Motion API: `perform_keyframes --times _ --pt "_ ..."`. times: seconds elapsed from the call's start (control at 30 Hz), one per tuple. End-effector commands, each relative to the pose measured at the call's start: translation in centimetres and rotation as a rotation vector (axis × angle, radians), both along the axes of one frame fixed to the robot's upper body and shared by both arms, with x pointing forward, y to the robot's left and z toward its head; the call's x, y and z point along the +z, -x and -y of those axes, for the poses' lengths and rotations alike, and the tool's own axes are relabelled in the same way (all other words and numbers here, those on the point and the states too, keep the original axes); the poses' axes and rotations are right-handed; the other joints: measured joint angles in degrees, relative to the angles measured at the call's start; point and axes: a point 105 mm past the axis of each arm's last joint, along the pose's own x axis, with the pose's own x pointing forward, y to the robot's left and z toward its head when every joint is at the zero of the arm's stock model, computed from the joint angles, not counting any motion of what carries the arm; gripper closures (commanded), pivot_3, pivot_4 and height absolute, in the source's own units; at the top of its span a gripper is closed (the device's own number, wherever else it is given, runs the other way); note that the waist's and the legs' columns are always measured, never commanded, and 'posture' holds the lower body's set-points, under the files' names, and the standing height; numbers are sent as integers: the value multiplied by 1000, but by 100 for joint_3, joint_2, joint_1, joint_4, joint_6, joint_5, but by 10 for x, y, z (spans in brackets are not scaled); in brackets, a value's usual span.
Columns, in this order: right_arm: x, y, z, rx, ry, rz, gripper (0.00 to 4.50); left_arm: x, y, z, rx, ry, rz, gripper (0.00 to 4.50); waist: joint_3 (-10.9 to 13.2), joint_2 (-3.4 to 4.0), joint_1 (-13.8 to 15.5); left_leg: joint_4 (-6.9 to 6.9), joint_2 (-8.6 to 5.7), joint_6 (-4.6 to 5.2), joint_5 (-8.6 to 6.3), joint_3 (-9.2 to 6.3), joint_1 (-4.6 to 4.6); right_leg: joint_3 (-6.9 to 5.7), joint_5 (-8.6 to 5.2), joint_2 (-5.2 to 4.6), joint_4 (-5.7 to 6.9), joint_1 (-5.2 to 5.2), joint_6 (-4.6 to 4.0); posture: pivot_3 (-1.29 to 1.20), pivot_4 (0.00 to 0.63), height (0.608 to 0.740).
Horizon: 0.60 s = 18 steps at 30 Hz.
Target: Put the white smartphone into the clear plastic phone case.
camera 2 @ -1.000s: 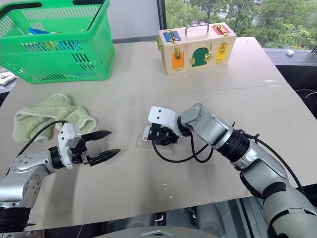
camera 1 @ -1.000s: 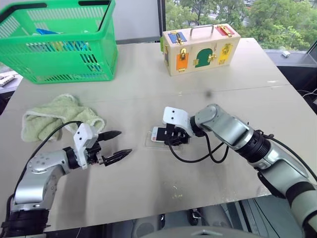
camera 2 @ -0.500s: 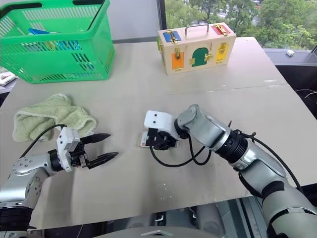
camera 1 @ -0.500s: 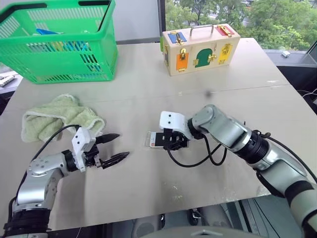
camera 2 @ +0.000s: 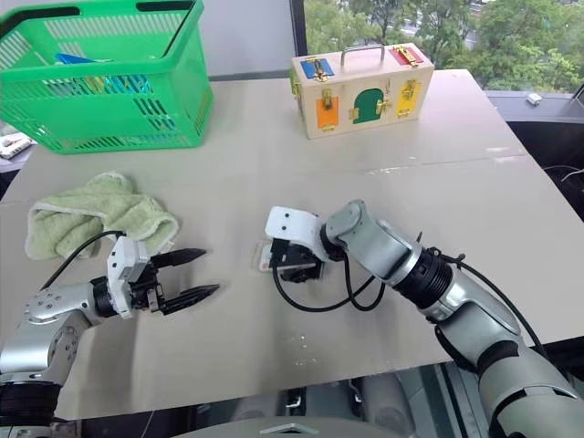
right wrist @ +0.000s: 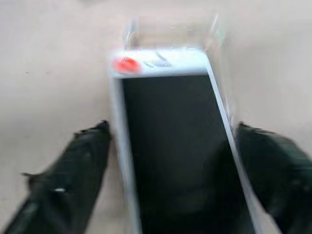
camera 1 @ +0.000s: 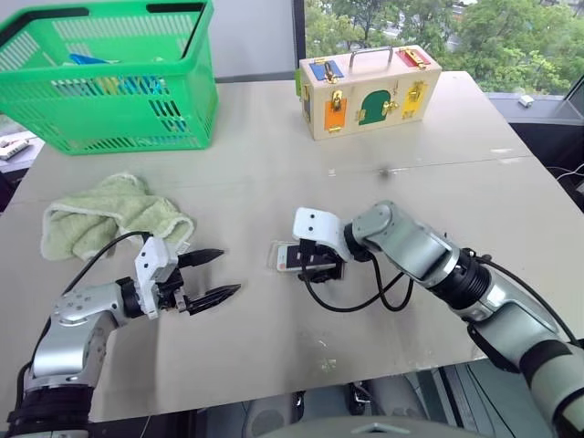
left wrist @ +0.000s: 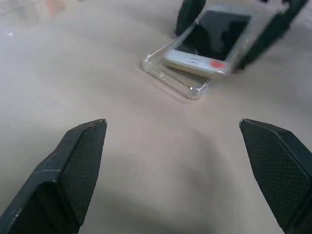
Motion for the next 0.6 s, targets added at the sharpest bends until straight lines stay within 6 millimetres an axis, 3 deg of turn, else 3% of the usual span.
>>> perform_keyframes --times 0.03,0.13,0.27,0.43,0.6 --pt "20 1 -2 -23 -100 -3 164 15 -5 1 -22 8 45 0 0 -1 6 0 0 0 0 -1 -1 -1 4 0 -1 0 8 0 150 740" --pt "54 4 1 -40 -265 11 164 19 -9 6 -19 19 47 0 3 0 6 0 0 0 0 -1 -7 -2 5 0 -4 -1 9 0 150 740" --pt "74 10 15 -57 -390 53 164 13 -13 11 20 -20 15 0 3 -1 4 -2 0 0 -1 0 -6 -3 5 1 -6 0 11 0 150 740" --pt "65 25 50 -119 -427 45 164 2 -14 24 25 -48 -15 0 5 -1 33 -6 -4 0 -1 -4 -7 -2 4 -1 -15 4 12 0 150 740" --pt "37 27 80 -242 -339 63 164 -3 -26 29 39 -117 -8 0 7 -3 21 -4 0 0 0 -5 -2 4 -7 5 -6 2 31 0 150 740"
